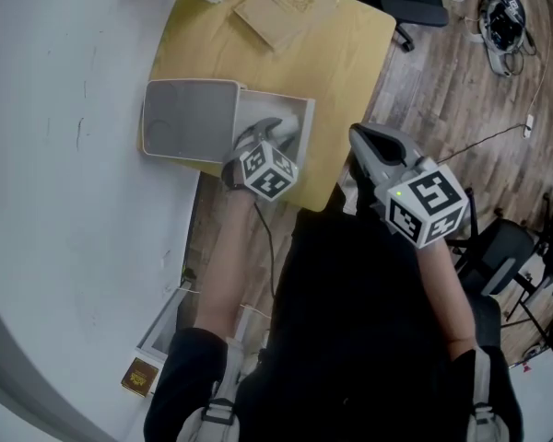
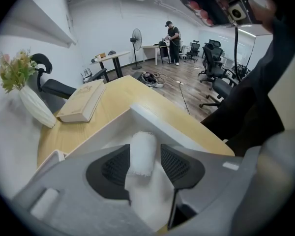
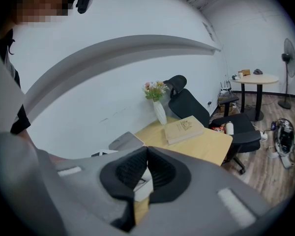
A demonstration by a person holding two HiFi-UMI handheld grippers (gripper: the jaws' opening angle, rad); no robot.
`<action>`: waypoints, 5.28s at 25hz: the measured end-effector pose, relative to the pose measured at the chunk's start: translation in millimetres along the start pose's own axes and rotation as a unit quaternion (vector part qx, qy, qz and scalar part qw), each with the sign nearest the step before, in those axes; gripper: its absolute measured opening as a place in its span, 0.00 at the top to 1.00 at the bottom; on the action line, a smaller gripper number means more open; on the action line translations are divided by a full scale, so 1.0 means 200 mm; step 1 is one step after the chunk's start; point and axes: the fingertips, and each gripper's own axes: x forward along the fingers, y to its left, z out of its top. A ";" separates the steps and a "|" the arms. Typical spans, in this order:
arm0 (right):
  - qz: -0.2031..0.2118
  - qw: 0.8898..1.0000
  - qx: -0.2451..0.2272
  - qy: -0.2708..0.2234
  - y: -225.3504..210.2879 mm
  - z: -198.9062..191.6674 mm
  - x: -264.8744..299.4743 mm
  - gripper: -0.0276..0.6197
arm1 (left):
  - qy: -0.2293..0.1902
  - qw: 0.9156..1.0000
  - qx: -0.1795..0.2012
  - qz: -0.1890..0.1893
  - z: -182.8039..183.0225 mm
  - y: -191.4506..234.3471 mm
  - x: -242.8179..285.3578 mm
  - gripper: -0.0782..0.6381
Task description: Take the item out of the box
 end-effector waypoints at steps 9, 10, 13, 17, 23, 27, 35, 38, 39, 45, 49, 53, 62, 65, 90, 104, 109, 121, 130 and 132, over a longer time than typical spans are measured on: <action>-0.002 1.000 0.005 0.012 -0.02 -0.03 0.00 0.95 | 0.025 0.999 0.038 0.002 -0.01 0.03 0.07 0.63; -0.002 1.000 0.005 0.013 -0.02 -0.03 0.00 0.95 | 0.028 0.999 0.039 0.001 -0.01 0.03 0.08 0.63; -0.003 1.000 0.006 0.014 -0.02 -0.04 0.00 0.95 | 0.035 0.998 0.046 -0.002 -0.01 0.04 0.10 0.63; -0.005 1.000 0.009 0.014 -0.04 -0.04 0.00 0.95 | 0.047 0.997 0.058 -0.003 -0.03 0.05 0.13 0.62; -0.006 1.000 0.011 0.016 -0.06 -0.04 0.00 0.95 | 0.063 0.995 0.073 -0.001 -0.04 0.06 0.16 0.62; -0.007 1.000 0.012 0.019 -0.06 -0.05 -0.01 0.95 | 0.067 0.995 0.076 0.000 -0.05 0.07 0.17 0.62; -0.005 1.000 0.013 0.020 -0.06 -0.05 0.00 0.95 | 0.077 0.994 0.079 0.001 -0.07 0.08 0.20 0.62; -0.008 1.000 0.014 0.020 -0.07 -0.05 -0.01 0.95 | 0.073 0.994 0.076 0.003 -0.07 0.09 0.20 0.62; -0.009 1.000 0.014 0.020 -0.07 -0.05 -0.01 0.95 | 0.072 0.995 0.076 0.005 -0.07 0.09 0.20 0.62; -0.010 1.000 0.014 0.018 -0.07 -0.05 -0.03 0.95 | 0.072 0.995 0.069 0.009 -0.06 0.09 0.20 0.62; -0.010 1.000 0.012 0.016 -0.06 -0.05 -0.04 0.95 | 0.072 0.995 0.062 0.011 -0.06 0.08 0.19 0.62; -0.010 1.000 0.010 0.015 -0.06 -0.05 -0.06 0.95 | 0.071 0.996 0.054 0.016 -0.06 0.06 0.17 0.62; -0.007 1.000 0.002 0.005 -0.03 -0.03 -0.11 0.95 | 0.060 0.997 0.037 0.037 -0.03 0.06 0.08 0.63; -0.006 1.000 -0.001 0.003 -0.02 -0.03 -0.13 0.95 | 0.057 0.997 0.036 0.044 -0.02 0.06 0.05 0.63; 0.011 0.999 -0.026 -0.039 0.06 0.09 -0.20 0.95 | -0.058 0.987 -0.049 0.145 0.21 0.17 -0.46 0.63; 0.024 0.996 -0.057 -0.064 0.12 0.24 -0.24 0.95 | -0.244 0.936 -0.156 0.199 0.50 0.23 -1.01 0.63; 0.034 0.995 -0.062 -0.072 0.15 0.28 -0.25 0.95 | -0.321 0.901 -0.207 0.203 0.56 0.22 -1.17 0.63; 0.052 0.993 -0.067 -0.082 0.20 0.32 -0.23 0.95 | -0.374 0.872 -0.209 0.236 0.57 0.19 -1.36 0.67; 0.070 0.985 -0.082 -0.133 0.27 0.43 -0.26 0.95 | -0.439 0.830 -0.237 0.249 0.60 0.18 -1.60 0.67; 0.076 0.983 -0.088 -0.141 0.30 0.44 -0.27 0.95 | -0.447 0.825 -0.242 0.247 0.59 0.17 -1.63 0.67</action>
